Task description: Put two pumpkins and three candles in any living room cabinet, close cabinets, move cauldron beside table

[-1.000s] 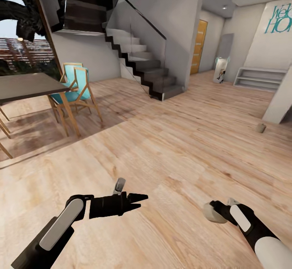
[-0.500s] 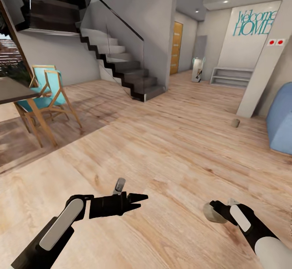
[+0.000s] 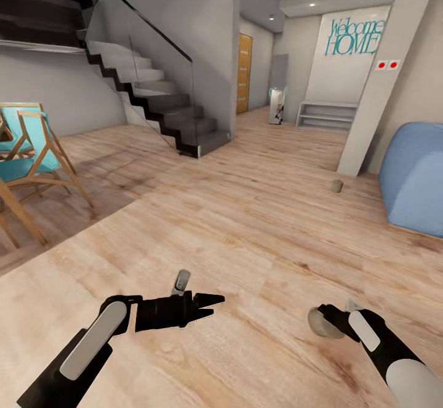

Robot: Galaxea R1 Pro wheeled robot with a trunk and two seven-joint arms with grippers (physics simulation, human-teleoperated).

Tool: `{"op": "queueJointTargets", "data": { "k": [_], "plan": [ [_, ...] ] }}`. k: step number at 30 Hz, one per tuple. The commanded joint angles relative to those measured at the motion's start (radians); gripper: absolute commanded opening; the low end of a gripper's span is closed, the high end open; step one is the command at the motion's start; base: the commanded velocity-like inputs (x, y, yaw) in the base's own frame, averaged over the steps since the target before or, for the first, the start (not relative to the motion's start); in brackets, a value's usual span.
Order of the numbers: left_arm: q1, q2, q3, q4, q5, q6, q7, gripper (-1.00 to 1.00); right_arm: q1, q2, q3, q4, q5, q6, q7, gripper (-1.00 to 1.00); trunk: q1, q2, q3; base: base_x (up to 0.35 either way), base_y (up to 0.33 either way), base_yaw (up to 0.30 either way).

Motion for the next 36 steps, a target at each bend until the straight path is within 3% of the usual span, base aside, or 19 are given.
{"op": "queueJointTargets", "data": {
  "k": [1,36],
  "plan": [
    [-0.001,0.001,-0.001,0.0,-0.009,0.001,-0.01,1.0,0.0,0.0,-0.001,-0.003,-0.01,0.004,-0.008,-1.0,0.0,0.0,-0.001,0.321,0.0,-0.018],
    [0.0,0.001,-0.001,0.0,-0.01,0.0,-0.01,1.0,0.0,-0.001,-0.001,-0.003,-0.01,0.004,-0.008,-1.0,0.0,0.0,-0.001,0.321,0.0,-0.001]
  ]
}}
